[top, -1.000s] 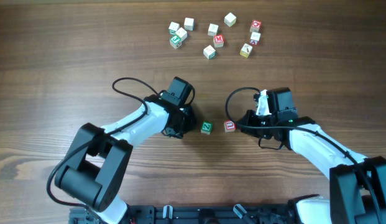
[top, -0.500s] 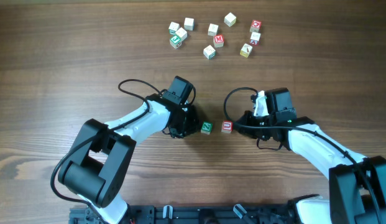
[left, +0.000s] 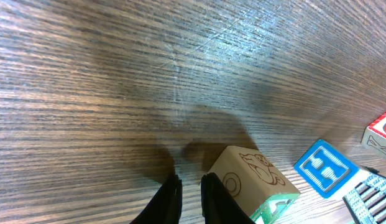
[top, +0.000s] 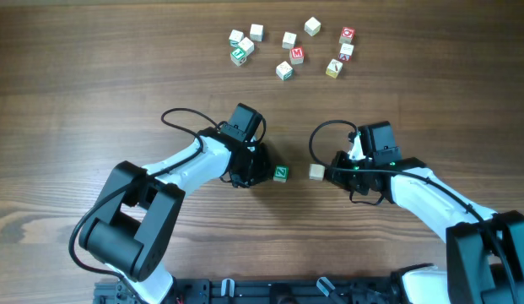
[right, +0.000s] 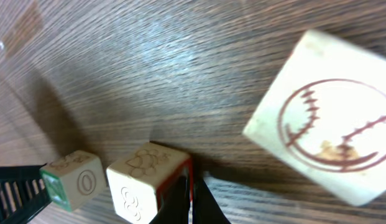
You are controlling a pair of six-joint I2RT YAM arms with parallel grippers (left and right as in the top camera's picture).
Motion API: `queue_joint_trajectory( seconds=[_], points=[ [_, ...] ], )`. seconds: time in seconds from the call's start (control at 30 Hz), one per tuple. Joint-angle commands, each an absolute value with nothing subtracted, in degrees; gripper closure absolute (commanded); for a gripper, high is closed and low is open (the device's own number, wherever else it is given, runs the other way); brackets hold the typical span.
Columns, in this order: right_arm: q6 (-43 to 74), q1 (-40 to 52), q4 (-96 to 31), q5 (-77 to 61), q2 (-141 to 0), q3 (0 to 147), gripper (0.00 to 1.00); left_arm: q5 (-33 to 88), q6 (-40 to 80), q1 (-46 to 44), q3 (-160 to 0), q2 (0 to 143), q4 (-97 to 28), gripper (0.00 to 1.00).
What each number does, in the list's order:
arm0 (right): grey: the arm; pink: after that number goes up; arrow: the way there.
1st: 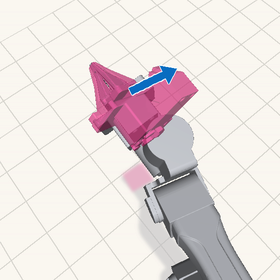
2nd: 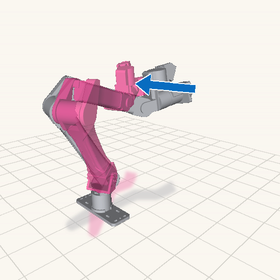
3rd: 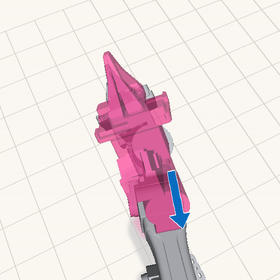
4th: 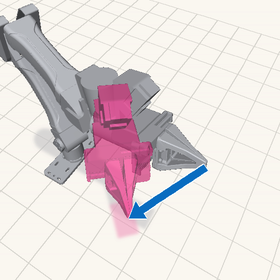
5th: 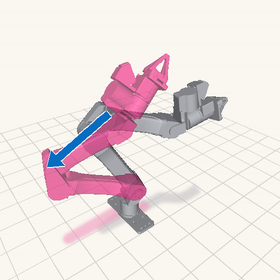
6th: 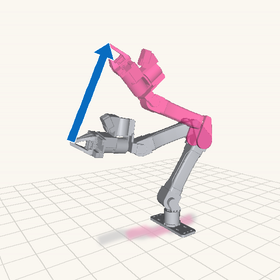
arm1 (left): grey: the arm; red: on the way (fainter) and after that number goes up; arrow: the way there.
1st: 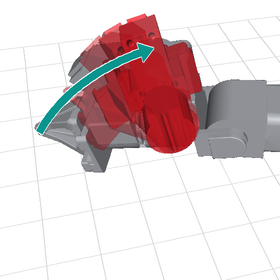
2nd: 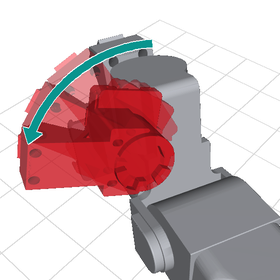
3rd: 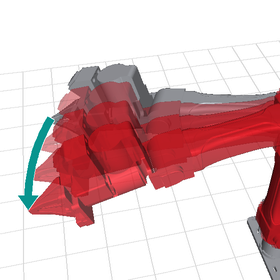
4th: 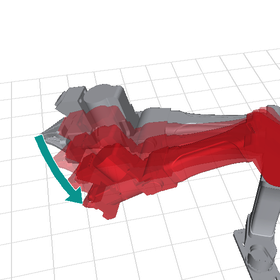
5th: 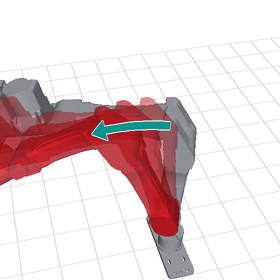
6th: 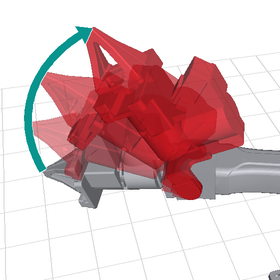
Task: Form a horizontal line
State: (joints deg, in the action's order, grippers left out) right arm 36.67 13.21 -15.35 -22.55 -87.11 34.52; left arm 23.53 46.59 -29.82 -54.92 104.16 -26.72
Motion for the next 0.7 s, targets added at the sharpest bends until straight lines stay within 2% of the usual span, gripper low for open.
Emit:
queue_joint_trajectory(
  seconds=[0.0,0.47,0.67],
  points=[
    [37.52,13.34,-13.58,-20.16,-88.07,34.04,0.95,22.94,45.47,-29.67,-53.84,106.34,-27.14,0.84],
    [29.85,13.34,-10.92,-28.64,-88.95,34.04,0.96,27.24,47.07,-29.67,-53.84,106.34,-22.44,0.83],
    [30.00,13.34,-10.87,-29.39,-88.95,34.04,0.96,27.27,48.73,-29.78,-53.84,106.34,-21.71,0.84]
  ],
)
